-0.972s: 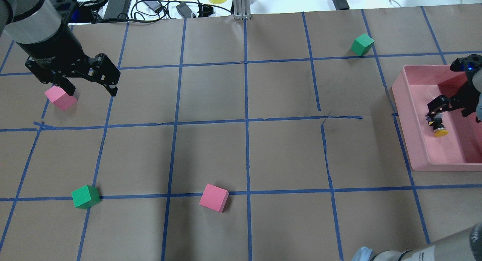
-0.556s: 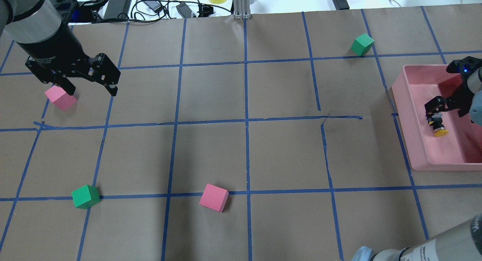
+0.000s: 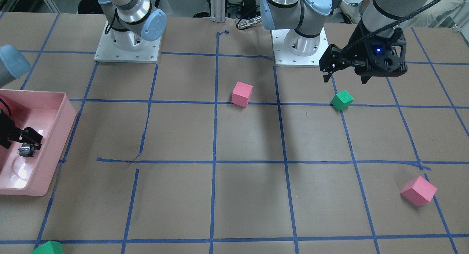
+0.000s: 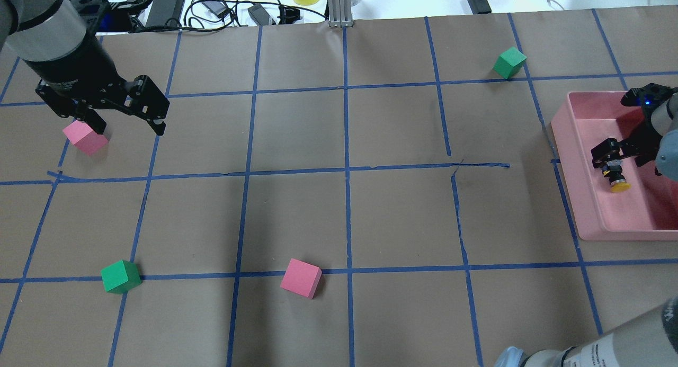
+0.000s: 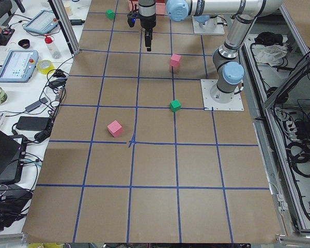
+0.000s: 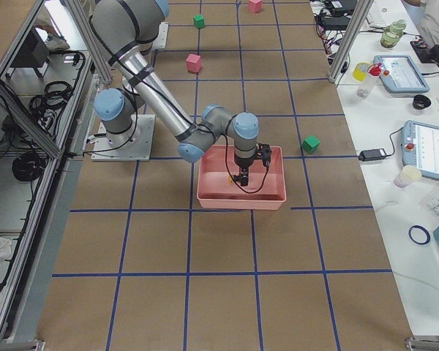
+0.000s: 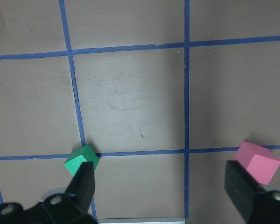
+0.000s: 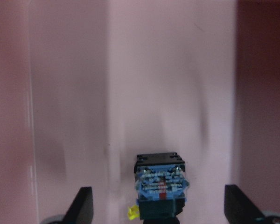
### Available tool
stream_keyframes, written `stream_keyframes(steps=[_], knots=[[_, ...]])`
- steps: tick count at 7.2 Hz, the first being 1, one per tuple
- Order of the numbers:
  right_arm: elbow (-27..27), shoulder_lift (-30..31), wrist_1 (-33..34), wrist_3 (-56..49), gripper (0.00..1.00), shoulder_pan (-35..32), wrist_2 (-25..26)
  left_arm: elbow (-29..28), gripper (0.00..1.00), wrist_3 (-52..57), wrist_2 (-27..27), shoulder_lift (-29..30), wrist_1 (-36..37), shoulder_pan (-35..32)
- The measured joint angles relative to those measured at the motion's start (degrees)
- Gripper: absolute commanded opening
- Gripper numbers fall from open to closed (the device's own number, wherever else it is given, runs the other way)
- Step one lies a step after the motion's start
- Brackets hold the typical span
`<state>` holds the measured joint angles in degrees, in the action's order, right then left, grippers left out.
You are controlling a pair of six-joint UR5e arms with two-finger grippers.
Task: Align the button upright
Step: 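Lower the right gripper into the tray and grasp the button switch body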
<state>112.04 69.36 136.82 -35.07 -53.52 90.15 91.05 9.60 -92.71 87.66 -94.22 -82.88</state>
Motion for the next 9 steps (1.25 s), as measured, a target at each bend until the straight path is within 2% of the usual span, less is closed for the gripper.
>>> stream_keyframes(steps=[1,2,3,5,6,7,9], knots=[[-0.13,-0.29,0.04,-0.11,0.99,0.00,-0.04,0.00,1.00,0.04,-0.01,0.02,0.00,0.00],[-0.22,-0.62,0.26,-0.15,0.91,0.00,-0.08,0.03,1.00,0.06,-0.02,0.05,0.00,0.00],[-0.27,-1.07,0.76,-0.17,0.69,0.00,-0.12,0.04,1.00,0.05,-0.02,0.05,0.00,0.00],[-0.32,-1.60,1.42,-0.18,0.17,0.00,-0.09,0.06,1.00,0.05,-0.02,0.06,-0.06,0.00],[-0.33,-1.65,1.46,-0.20,0.04,0.00,-0.05,0.08,1.00,0.04,-0.02,0.06,-0.08,0.00],[-0.33,-1.66,1.44,-0.44,0.00,0.00,-0.01,0.08,1.00,0.01,-0.02,0.06,-0.08,0.00],[-0.42,-1.61,1.28,-1.04,0.00,0.00,0.13,0.01,1.00,-0.02,-0.02,0.06,-0.03,0.00]])
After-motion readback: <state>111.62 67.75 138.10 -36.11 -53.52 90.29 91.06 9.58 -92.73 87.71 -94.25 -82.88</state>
